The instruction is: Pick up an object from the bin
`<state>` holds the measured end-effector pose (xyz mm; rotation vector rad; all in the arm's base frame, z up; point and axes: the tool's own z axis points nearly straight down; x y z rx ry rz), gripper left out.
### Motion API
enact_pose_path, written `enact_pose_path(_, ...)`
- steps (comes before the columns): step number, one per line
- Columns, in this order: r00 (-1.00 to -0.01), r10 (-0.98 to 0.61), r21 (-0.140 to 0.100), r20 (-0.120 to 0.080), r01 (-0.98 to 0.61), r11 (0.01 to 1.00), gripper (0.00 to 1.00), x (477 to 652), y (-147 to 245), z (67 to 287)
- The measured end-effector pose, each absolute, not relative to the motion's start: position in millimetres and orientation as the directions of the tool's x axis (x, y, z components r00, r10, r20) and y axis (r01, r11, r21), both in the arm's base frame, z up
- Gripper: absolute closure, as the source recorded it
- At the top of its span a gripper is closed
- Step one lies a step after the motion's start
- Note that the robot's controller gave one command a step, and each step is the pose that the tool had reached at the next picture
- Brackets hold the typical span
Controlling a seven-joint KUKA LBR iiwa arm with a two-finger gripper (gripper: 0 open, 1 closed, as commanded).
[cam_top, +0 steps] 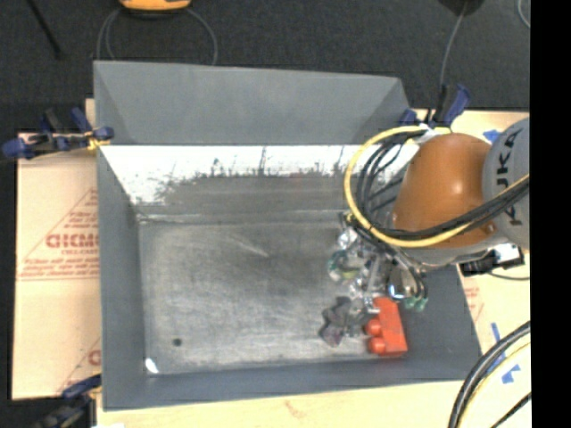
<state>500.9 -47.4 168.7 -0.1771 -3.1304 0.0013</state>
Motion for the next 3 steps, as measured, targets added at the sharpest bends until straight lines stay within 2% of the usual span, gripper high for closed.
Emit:
enact_pose_path(1,-0.971,-0.239,-0.002,-0.008,-0.238,0.971,0.0,493.7,-79,88)
enact_pose_path(2,-0.971,-0.239,-0.005,-0.015,-0.239,0.971,1.0,496.0,-80,89)
enact_pose_path(3,-0.918,-0.397,-0.007,-0.008,-0.397,0.918,1.0,496.6,-87,222)
